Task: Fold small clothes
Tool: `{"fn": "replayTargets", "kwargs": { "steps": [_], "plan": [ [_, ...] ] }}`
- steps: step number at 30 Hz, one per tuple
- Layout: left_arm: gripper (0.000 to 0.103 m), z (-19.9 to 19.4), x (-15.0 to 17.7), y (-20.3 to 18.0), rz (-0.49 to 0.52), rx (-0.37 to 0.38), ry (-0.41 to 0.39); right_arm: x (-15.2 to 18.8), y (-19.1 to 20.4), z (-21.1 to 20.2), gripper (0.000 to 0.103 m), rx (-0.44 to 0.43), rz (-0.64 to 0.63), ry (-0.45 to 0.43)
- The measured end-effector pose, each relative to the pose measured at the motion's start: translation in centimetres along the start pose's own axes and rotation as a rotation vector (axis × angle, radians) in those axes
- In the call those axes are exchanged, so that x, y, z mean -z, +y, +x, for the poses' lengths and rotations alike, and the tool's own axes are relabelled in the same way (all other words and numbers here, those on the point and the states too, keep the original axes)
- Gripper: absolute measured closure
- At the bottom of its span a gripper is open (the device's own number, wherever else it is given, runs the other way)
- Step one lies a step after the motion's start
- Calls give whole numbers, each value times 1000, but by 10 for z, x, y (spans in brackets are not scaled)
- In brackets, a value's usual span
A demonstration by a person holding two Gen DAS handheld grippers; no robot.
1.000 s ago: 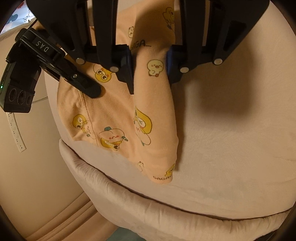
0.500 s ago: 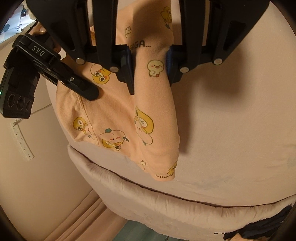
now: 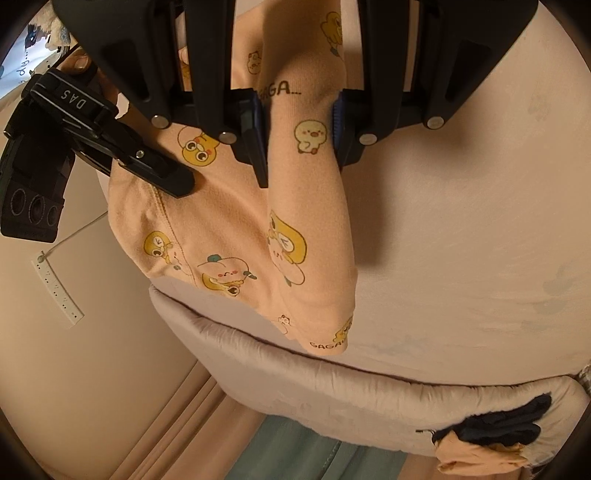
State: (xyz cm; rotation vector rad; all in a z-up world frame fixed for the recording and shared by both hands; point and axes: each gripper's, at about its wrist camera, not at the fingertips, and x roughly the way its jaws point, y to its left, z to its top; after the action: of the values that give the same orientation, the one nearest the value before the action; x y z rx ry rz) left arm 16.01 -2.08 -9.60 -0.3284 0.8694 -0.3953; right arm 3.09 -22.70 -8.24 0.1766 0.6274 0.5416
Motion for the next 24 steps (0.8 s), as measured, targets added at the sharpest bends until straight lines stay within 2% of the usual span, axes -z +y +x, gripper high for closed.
{"fn": "replayTargets", "kwargs": {
  "steps": [9,24],
  "plan": [
    [75,-40,21,-5,32,-35,-60,9,27,-18,76,4,-80,-35],
    [75,-78,43,3,34,-65,-114,18,59,-25,76,-25,-157,-44]
  ]
}}
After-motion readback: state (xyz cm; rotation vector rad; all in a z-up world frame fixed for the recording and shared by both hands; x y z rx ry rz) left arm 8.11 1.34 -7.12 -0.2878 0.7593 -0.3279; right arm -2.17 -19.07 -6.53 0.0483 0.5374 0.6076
